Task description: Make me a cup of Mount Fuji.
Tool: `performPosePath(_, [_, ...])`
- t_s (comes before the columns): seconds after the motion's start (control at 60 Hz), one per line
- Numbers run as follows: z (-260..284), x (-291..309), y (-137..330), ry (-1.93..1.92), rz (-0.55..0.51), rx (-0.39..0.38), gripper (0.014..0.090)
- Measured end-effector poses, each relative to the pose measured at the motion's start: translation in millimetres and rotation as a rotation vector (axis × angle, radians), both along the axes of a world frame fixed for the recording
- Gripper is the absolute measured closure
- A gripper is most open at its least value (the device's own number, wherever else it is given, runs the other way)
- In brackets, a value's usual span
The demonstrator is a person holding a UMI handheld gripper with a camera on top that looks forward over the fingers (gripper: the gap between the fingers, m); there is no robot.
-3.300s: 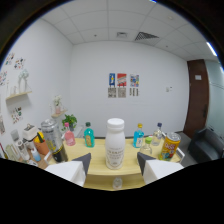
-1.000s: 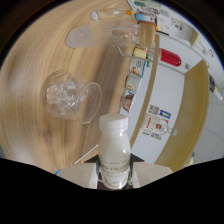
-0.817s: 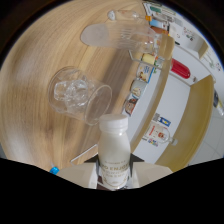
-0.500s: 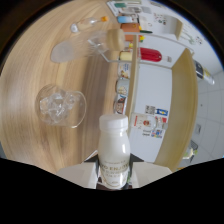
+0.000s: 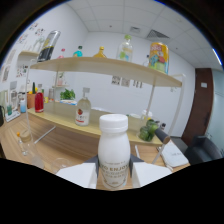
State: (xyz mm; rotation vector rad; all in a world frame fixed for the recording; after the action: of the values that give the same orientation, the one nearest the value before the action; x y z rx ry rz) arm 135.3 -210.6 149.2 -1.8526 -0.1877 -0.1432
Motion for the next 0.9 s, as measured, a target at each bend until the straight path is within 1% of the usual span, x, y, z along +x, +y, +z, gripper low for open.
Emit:
performPosePath(0.067, [-28,8,1,0.086,-0.036,-0.041,0.0569])
performPosePath(0.167, [-56,13,2,0.188,-0.059,-0.080,0.0569])
performPosePath(0.367, [-87,10,-3,0.211,-0.029,-0.124,0.0562])
performPosePath(0.433, [-87,10,-6,0.201,-0.021,-0.107,0.0558])
performPosePath(0.633, [-90,11,-18,0.197,-0.031,-0.116,0.0551])
performPosePath(0.683, [-91,12,-19,0.207,-0.045,-0.129,0.0547])
performPosePath(0.75, [-94,13,-20,0.224,-0.065,-0.171,0.0534])
performPosePath(0.767, [-95,13,-20,0.224,-0.068,-0.187,0.0511])
performPosePath(0.8, [-97,14,-21,0.217,-0.079,-0.214,0.0437])
performPosePath(0.883, [-88,16,-25,0.197,-0.110,-0.235,0.0218])
performPosePath(0.9, [-86,17,-27,0.191,-0.119,-0.239,0.0184])
